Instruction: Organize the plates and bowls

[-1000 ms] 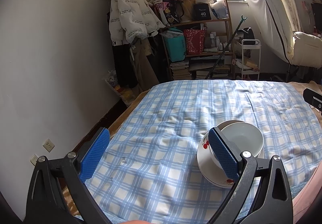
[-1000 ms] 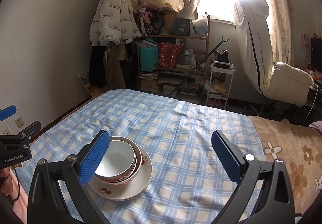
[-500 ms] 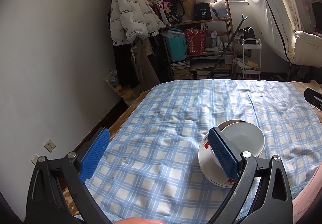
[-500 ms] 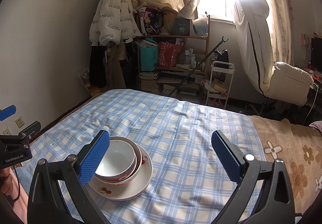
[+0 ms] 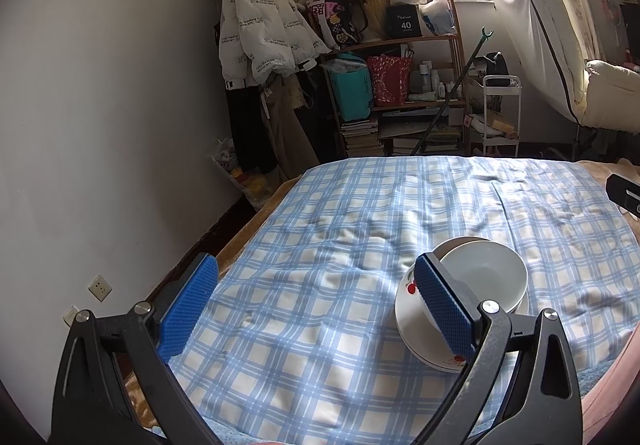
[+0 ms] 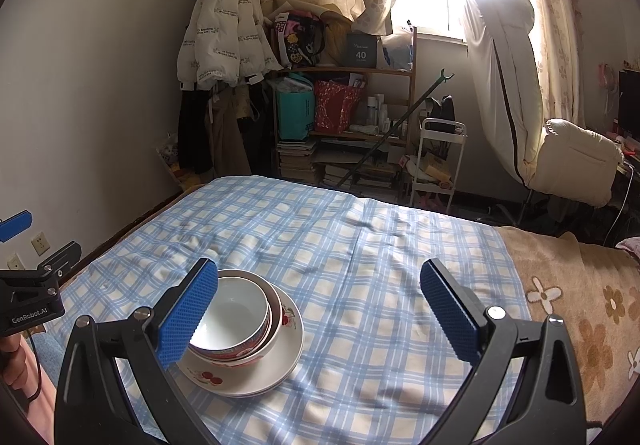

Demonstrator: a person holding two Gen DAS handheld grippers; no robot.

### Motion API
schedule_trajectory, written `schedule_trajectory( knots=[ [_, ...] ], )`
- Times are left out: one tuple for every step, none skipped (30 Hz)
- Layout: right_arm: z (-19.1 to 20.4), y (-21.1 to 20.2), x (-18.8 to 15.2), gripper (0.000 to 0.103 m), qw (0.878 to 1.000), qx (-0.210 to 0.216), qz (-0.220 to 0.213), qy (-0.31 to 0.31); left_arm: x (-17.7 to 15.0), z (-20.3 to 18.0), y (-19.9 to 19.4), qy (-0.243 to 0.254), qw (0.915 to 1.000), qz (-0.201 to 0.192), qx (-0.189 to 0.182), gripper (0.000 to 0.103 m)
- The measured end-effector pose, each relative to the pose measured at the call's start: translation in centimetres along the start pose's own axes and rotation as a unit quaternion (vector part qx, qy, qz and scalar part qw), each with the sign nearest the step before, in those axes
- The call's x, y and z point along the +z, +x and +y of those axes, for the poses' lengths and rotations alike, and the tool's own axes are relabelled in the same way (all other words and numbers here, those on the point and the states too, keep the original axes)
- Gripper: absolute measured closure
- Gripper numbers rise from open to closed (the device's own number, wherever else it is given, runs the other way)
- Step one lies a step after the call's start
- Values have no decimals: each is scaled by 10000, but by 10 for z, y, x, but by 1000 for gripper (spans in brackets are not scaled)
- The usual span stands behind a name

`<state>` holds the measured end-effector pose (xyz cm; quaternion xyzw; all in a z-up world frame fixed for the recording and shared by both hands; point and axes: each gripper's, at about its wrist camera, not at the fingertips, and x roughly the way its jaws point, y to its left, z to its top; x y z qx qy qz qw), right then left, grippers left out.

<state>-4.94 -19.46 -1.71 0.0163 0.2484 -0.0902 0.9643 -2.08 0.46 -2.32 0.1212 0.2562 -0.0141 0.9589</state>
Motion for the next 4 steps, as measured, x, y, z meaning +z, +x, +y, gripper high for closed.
schedule_trajectory(
  knots=[
    [0, 0, 0, 0, 10000, -3, -4, -7, 0, -1, -1, 1, 10000, 0, 19, 6],
    [0, 0, 0, 0, 10000, 0, -4, -7, 0, -1, 0, 3, 10000, -5, 28, 6],
    [0, 0, 0, 0, 10000, 4, -1, -6, 0, 0, 0, 2, 10000, -3, 21, 6],
    [0, 0, 0, 0, 10000, -3, -1, -10, 0, -1, 0, 3, 10000, -3, 20, 6]
  ],
)
